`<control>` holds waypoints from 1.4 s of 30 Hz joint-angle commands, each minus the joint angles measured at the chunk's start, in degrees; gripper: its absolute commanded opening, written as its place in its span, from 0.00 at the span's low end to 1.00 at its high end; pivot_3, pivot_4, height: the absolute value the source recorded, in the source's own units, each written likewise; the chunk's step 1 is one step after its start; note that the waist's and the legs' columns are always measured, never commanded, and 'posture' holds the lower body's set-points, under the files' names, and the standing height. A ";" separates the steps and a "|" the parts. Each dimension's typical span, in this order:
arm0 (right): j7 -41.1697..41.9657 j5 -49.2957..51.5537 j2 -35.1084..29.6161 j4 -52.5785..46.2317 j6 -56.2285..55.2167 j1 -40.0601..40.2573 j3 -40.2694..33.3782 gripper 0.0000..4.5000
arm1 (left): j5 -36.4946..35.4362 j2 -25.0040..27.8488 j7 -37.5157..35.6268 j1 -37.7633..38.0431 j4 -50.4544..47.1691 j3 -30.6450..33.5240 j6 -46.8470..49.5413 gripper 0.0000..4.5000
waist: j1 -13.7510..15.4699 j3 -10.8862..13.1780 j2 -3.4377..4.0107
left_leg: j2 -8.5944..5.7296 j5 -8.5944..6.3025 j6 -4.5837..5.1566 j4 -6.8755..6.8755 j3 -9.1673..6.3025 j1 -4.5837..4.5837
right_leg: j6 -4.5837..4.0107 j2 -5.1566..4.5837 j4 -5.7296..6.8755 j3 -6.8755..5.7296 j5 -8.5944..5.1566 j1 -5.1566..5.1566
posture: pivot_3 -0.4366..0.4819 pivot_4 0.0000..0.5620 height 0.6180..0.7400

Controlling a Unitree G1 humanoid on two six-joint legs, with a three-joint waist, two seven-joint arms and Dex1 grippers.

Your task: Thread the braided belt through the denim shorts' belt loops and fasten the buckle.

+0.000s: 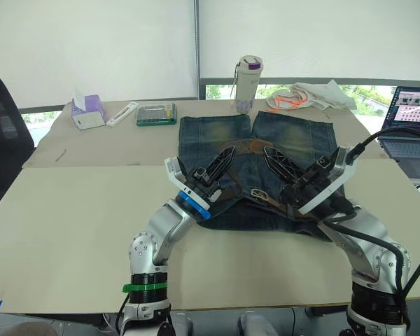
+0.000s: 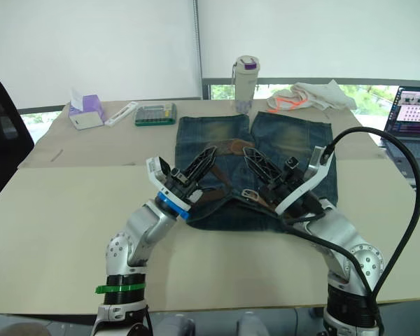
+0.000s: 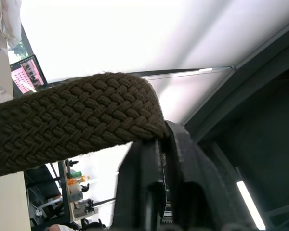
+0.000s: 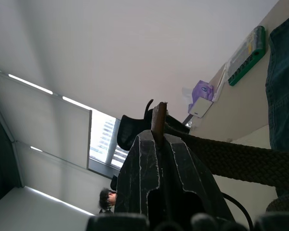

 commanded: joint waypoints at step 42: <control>38.39 -95.79 -20.24 7.30 -11.46 5.00 23.17 0.86 | 15.52 8.94 3.17 1.52 6.69 1.77 3.97 0.00 | 1.28 0.08 -0.15 | -0.03 0.25 -0.46 -0.20 0.01 0.06 | 0.10 -0.03 -0.16 -0.09 0.00 0.00 | 0.48 0.27 1.00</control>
